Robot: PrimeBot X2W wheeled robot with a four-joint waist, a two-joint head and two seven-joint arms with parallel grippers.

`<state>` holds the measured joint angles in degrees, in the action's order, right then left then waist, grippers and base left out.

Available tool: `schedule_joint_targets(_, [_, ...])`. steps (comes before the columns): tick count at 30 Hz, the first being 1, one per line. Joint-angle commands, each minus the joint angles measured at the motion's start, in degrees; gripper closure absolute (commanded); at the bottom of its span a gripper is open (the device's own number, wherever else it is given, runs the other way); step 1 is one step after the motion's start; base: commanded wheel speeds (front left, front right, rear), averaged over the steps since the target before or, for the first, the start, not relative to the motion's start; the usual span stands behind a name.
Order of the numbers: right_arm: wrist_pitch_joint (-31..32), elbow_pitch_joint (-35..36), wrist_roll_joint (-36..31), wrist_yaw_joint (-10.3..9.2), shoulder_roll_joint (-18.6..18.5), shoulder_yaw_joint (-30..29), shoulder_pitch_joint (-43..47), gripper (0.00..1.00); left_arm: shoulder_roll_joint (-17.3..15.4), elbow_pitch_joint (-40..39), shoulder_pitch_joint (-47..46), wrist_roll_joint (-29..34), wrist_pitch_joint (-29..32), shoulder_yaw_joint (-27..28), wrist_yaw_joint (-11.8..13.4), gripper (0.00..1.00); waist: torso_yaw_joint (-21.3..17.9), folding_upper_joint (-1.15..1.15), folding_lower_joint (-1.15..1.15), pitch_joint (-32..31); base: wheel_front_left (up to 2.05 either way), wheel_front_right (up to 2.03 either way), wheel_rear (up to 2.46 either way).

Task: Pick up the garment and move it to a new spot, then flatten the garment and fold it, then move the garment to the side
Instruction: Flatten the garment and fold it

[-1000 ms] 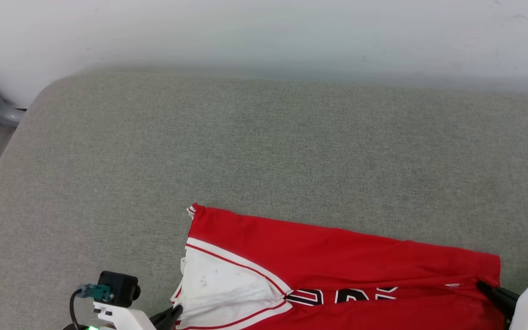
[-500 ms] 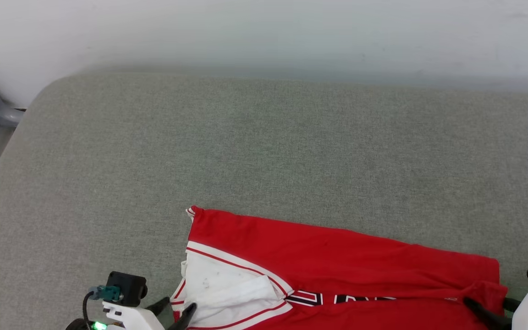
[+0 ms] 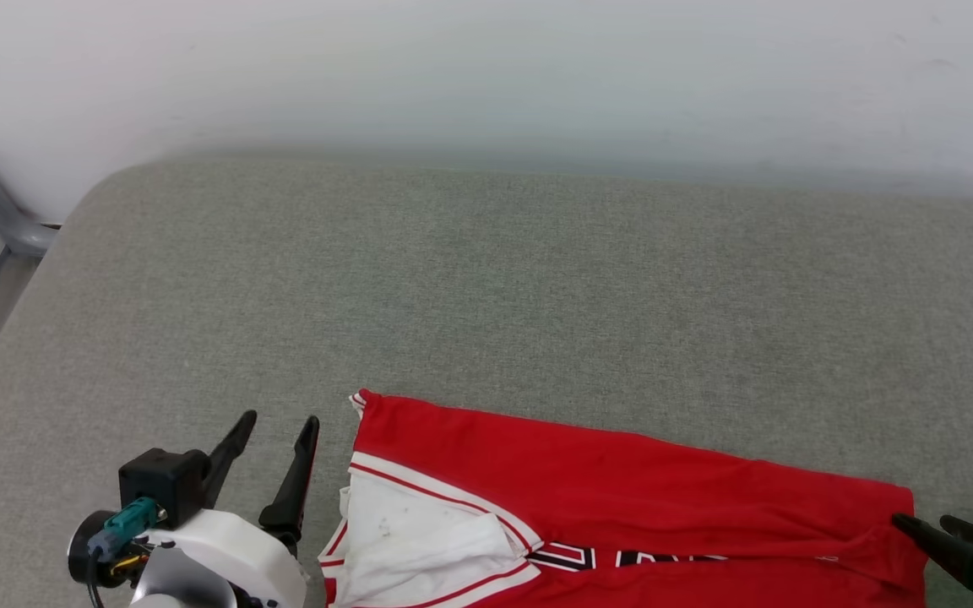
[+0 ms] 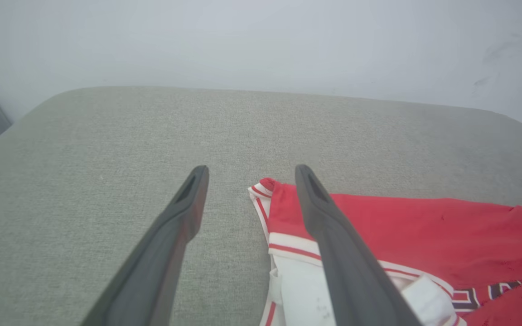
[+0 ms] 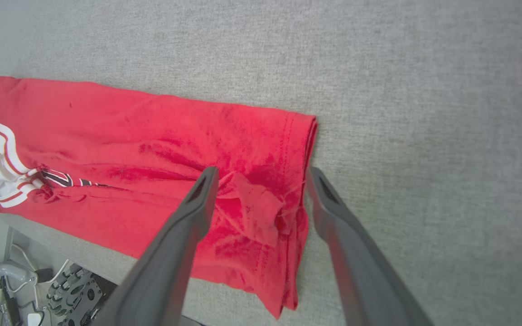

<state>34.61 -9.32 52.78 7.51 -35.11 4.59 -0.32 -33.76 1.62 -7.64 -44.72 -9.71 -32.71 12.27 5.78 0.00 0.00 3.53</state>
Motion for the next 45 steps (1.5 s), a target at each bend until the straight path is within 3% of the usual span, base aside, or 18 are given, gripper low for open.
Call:
schedule_joint_targets(1, [1.56, -0.38, -0.70, -0.05, 1.58, -1.74, -0.74, 0.00, 0.24, -0.41, -0.77, 1.47, -1.69, 0.33, 0.52, 0.00, 0.25, 0.00, 0.00, -0.03, 0.00, 0.00, 0.00])
schedule_joint_targets(10, [10.72, -4.31, -9.79, -0.05, 10.95, -12.47, -2.06, 0.00, 3.77, -2.02, -0.02, 11.46, -5.53, 5.44, 3.24, 0.00, 2.40, 0.00, 0.00, 1.51, 0.00, 0.00, 0.00])
schedule_joint_targets(20, [16.16, -7.83, -19.21, -0.06, 18.16, -18.33, -1.58, 0.00, 8.88, -2.56, 3.15, 19.71, -5.52, 13.46, -1.91, 0.00, 5.09, 0.00, 0.00, 4.25, 0.00, 0.00, 0.00])
schedule_joint_targets(28, [17.81, -8.25, -18.86, 0.34, 24.97, -13.87, -1.98, 0.00, 12.31, -1.29, 3.60, 23.05, -5.53, 17.79, -5.81, 0.00, 5.49, 0.00, 0.00, 5.29, 0.00, 0.00, 0.00])
schedule_joint_targets(34, [16.76, -8.95, -18.69, 0.34, 25.31, -12.45, -2.35, 0.00, 14.32, -0.14, 3.59, 24.82, -5.54, 19.99, -8.23, 0.00, 5.30, 0.00, 0.00, 5.03, 0.00, 0.00, 0.00])
schedule_joint_targets(35, [16.31, -9.04, -18.71, 0.34, 25.13, -12.32, -2.34, 0.13, 14.66, 0.01, 3.63, 25.07, -5.54, 20.42, -8.54, 0.00, 5.27, 0.00, 0.00, 4.98, 0.00, 0.00, 0.00])
schedule_joint_targets(36, [15.77, -9.20, -18.93, 0.34, 24.75, -12.50, -2.40, 0.72, 14.99, 0.20, 3.70, 25.34, -5.54, 20.85, -8.84, 0.00, 5.23, 0.00, 0.00, 4.91, 0.00, 0.00, 0.00])
schedule_joint_targets(37, [15.20, -9.29, -19.29, 0.34, 24.26, -12.46, -2.45, 1.00, 15.26, 0.37, 3.79, 25.61, -5.54, 21.17, -9.22, 0.00, 5.19, 0.00, 0.00, 4.84, 0.00, 0.00, 0.00])
schedule_joint_targets(45, [10.42, -9.53, -19.30, -0.05, 19.99, -14.23, -3.36, 1.00, 17.03, 1.64, 4.22, 27.12, -5.49, 23.61, -11.28, 0.00, 4.44, 0.00, 0.00, 3.88, 0.00, 0.00, 0.00])
